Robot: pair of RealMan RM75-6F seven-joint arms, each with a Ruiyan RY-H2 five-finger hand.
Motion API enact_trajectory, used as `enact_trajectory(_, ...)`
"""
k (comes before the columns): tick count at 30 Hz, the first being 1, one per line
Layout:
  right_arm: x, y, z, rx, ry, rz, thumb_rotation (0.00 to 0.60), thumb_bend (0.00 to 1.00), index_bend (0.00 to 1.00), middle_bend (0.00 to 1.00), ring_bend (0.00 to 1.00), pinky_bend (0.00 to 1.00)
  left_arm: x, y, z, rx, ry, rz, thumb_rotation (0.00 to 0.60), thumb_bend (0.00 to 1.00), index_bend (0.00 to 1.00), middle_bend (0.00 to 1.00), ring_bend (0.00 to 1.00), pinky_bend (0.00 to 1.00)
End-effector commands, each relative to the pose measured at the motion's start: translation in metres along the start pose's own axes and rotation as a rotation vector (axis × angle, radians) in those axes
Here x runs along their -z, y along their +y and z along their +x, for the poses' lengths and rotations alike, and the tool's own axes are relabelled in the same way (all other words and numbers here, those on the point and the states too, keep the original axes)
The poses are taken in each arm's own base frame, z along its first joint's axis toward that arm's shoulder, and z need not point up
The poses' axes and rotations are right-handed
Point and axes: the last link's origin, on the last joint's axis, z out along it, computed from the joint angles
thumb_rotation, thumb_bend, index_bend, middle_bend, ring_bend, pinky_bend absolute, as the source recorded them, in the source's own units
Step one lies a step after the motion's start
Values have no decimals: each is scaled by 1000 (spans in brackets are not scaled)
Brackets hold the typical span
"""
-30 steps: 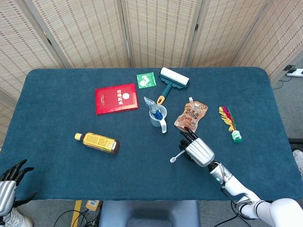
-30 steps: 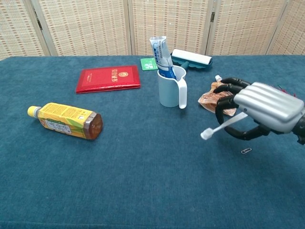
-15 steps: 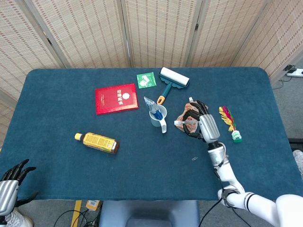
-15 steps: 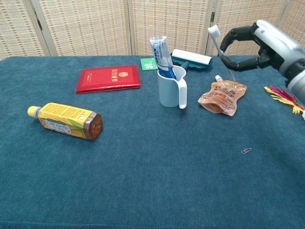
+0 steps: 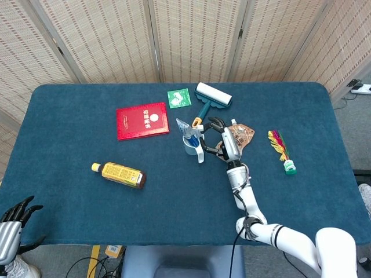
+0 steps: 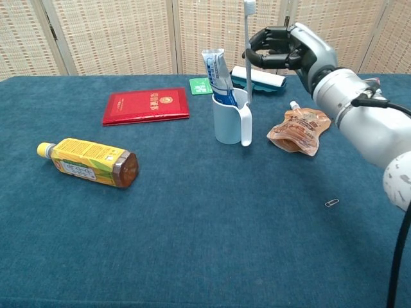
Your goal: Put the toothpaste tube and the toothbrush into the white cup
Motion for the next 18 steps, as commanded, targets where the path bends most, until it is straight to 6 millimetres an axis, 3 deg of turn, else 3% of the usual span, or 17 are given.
enact_trajectory(1,-6,-2,-8,-12,-6,-2,600,347,644,462,165,75,1,-3,-1,1,-5,13,600,221,268,105,139,201)
enact_trajectory(14,-16,9,-18,-35,-10,-32,600,337,645,460,165,75,2,-6,-3,2,-12,22,600,221,268,105,139,201)
enact_trajectory(18,-15,14,-17,-35,-17,-38,600,290,624,421,165,76,2,-7,-3,3,-13,24,600,221,268,105,139,201)
